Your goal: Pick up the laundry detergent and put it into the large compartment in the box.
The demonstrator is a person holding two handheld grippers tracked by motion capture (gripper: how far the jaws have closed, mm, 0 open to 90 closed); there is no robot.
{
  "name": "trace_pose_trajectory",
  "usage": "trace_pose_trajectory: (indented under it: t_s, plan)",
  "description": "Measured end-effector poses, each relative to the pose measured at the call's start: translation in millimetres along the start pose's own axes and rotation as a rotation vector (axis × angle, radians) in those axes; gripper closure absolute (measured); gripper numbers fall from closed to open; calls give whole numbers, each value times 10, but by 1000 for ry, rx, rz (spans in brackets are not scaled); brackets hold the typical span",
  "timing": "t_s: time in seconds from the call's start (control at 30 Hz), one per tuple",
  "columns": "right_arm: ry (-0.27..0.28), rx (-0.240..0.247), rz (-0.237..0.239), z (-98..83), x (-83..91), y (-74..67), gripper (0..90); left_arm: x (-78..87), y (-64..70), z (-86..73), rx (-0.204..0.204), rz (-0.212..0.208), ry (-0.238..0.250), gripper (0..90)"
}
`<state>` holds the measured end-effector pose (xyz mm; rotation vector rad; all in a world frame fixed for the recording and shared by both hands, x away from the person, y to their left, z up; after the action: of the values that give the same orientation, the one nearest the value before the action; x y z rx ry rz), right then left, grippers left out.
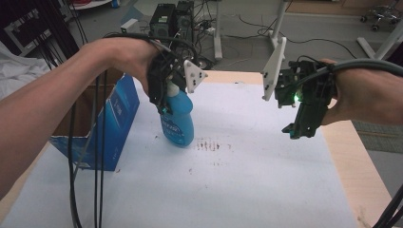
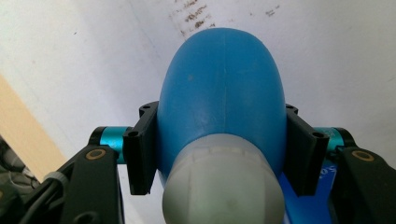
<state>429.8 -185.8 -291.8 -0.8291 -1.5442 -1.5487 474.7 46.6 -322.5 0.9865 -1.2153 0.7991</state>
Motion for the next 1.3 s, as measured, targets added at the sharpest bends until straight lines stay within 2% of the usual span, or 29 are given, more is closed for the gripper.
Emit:
trace_pose_trajectory:
  t_s: [0.03,0.07,0.13,0.17,0.2,0.27,0.43,0.6,0.8,1.0,1.1,1.27,1.3]
  plan:
    - [2,-1,-1,0,2,0,122,108,17,18,43,3,14,383]
    - [2,-1,-1,0,2,0,122,108,17,18,43,3,14,384]
    - [3,-1,-2,-10,12,-2,122,233,42,35,89,1,31,384]
    - [4,-3,-6,-23,26,-6,122,346,76,50,133,-5,40,384]
    - [4,-3,-6,-23,26,-6,122,346,76,50,133,-5,40,384]
    - [7,-3,-7,-40,43,-14,122,448,114,76,161,-7,36,384]
    - [7,-20,-9,-102,78,-10,122,653,200,120,248,-20,35,384]
    - [9,-24,-8,-129,65,-5,122,824,260,106,335,-21,62,385]
    - [8,-35,-3,-144,17,8,122,1038,330,30,453,4,129,386]
    - [10,-39,-1,-159,-15,24,122,1131,384,-91,553,28,168,386]
    - [12,-40,1,-166,-18,12,122,1154,421,-168,609,41,162,386]
    - [13,-41,3,-167,-28,12,122,1175,470,-281,678,59,156,386]
    - [13,-41,3,-167,-27,11,122,1187,488,-308,707,57,156,386]
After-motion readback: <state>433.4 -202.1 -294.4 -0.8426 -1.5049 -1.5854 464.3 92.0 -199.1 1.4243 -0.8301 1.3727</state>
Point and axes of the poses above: each handheld gripper's, and its own axes: x roughly backward along the jaws, z roughly out of its top, y roughly to its right, the point moved 7 cm from there along -x, roughly forward along the jaws, and after that the axes turned 13 degrees about -z, right-handed, at the moved point
